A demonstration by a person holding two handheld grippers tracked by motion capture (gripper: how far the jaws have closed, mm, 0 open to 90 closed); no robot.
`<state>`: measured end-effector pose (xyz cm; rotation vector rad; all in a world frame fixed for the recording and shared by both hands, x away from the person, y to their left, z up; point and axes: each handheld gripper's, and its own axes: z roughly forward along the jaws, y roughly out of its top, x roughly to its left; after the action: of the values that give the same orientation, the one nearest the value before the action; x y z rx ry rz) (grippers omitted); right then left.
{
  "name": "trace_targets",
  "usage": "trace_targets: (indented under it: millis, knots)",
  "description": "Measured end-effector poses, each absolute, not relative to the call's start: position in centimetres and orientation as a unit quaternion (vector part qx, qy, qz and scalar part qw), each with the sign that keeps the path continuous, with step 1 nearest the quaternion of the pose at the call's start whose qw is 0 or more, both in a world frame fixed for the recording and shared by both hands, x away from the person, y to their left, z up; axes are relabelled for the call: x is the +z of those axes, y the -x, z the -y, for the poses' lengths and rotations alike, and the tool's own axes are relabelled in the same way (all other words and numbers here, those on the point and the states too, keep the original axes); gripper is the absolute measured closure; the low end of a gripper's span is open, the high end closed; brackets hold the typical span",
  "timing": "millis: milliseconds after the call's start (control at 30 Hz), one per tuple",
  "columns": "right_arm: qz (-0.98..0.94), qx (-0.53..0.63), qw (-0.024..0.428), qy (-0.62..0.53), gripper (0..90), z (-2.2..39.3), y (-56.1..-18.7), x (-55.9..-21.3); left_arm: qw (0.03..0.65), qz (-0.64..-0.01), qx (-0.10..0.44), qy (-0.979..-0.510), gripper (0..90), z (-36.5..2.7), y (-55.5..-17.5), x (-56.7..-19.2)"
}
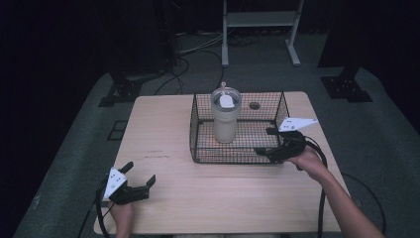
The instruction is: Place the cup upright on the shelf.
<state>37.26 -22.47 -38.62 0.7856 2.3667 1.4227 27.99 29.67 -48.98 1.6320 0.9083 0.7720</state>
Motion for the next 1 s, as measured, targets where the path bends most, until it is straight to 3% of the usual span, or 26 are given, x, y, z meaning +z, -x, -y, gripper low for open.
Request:
trace_targets:
  millis: [1000]
  knots:
    - [-0.818,0.495,0.128,-0.263,9.2,25.2,-32.9,-41.6,0.528,-0.380,0.326,-0.686,0.0,-29.6,-28.0,-49.0]
